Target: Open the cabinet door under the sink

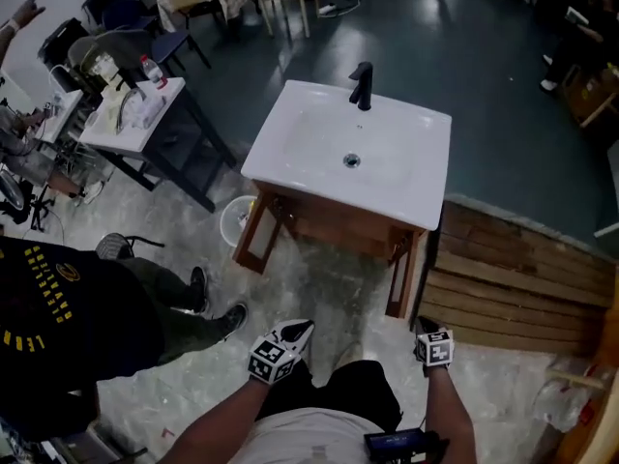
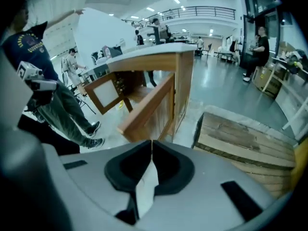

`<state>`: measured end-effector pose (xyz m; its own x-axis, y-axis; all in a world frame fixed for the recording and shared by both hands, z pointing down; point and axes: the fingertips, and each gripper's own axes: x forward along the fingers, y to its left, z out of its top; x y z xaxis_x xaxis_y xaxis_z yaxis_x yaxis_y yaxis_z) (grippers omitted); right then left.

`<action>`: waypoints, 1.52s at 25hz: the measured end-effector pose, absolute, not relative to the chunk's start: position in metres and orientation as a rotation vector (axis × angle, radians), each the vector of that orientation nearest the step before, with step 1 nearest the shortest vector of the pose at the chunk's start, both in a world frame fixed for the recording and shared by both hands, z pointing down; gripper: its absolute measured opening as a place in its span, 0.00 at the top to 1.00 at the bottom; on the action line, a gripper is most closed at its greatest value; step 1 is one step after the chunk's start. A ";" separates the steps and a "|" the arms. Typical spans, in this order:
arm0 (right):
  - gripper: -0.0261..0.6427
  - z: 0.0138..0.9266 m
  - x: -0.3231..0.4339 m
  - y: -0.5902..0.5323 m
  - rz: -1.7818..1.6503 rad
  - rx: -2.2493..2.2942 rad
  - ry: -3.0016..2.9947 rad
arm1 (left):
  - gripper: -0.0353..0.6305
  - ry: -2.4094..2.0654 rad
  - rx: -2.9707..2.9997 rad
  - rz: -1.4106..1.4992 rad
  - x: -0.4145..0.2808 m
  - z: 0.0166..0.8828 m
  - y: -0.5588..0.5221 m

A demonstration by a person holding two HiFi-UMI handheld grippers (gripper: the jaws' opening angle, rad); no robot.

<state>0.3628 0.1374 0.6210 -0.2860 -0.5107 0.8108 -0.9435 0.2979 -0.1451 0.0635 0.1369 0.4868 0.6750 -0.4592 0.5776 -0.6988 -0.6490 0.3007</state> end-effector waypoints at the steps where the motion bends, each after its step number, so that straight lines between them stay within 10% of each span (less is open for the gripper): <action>1: 0.93 0.605 0.364 0.134 0.852 1.336 -1.938 | 0.93 -0.862 2.403 0.637 0.069 0.481 0.137; 21: 0.93 0.355 0.184 0.100 0.821 1.437 -2.575 | 0.93 -0.768 2.541 0.489 0.017 0.352 0.133; 38: 0.94 0.328 0.131 0.120 0.792 1.267 -2.743 | 0.93 -0.780 2.584 0.425 -0.002 0.332 0.120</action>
<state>0.1309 0.1199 0.3282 -0.6710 -0.7077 0.2213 -0.7167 0.5426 -0.4382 -0.0024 0.1199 0.3317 0.7974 -0.4557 0.3956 -0.5795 -0.7610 0.2916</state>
